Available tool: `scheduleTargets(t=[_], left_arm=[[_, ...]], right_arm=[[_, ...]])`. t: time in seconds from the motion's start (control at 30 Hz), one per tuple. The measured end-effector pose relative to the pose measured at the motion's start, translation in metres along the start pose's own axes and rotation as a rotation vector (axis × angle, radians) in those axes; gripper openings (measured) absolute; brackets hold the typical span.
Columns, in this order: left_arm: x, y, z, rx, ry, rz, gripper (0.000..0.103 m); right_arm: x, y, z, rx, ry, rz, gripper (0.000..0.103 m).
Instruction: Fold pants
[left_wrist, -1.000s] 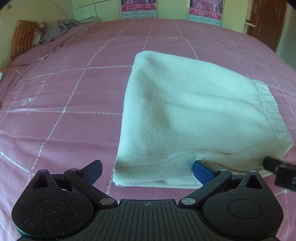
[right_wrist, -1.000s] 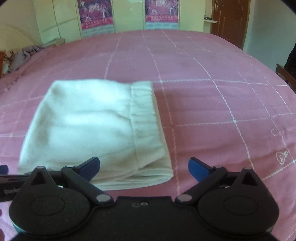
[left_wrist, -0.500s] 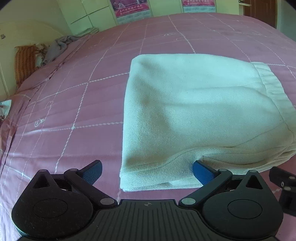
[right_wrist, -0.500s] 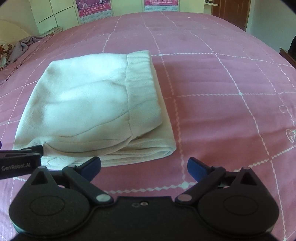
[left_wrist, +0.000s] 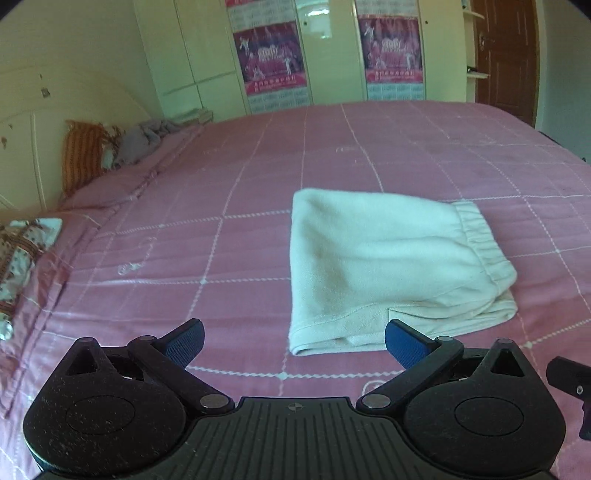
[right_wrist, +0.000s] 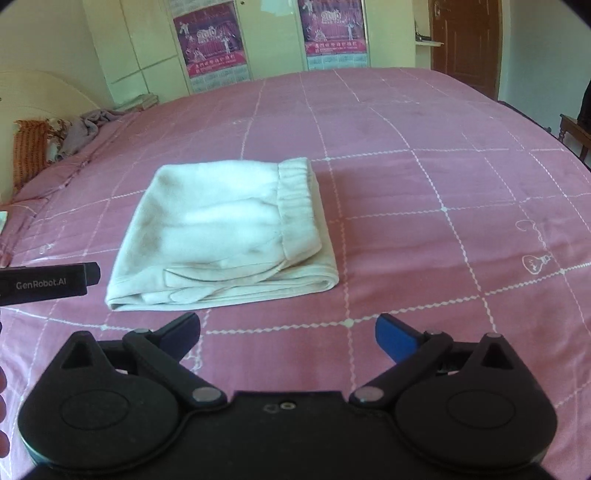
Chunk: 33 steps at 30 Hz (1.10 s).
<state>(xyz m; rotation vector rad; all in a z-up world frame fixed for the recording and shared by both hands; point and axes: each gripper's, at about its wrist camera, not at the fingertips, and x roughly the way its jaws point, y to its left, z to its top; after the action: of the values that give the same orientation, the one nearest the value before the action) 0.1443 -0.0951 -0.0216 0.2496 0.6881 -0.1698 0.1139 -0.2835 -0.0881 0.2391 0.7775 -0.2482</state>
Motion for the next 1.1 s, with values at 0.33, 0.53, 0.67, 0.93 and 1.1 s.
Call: scheduleTargets(t=[0.33,0.53,0.67,0.93,1.1], left_arm=[[-0.166,0.042,-0.052,-0.047,-0.177,-0.014,0.103],[-0.172,0.049,-0.069,-0.107,-0.063,-0.035,0.103],[-0.174,0.048,-0.079,-0.095,-0.057,-0.010,0.103],[-0.163,0.047,-0.079,-0.109,-0.022,-0.035,0.103],[-0.158,0.044,-0.075,-0.113,-0.018,-0.048,0.103]], right_arm=[[-0.137,0.019,-0.044,-0.081,-0.180,0.080,0.103],[-0.174,0.021,-0.057,-0.037,-0.210,0.065,0.103],[-0.195,0.021,-0.059,-0.012,-0.251,0.039,0.103],[-0.209,0.025,-0.061,-0.038,-0.287,-0.006,0.103],[-0.209,0.025,-0.059,-0.039,-0.297,-0.010,0.103]])
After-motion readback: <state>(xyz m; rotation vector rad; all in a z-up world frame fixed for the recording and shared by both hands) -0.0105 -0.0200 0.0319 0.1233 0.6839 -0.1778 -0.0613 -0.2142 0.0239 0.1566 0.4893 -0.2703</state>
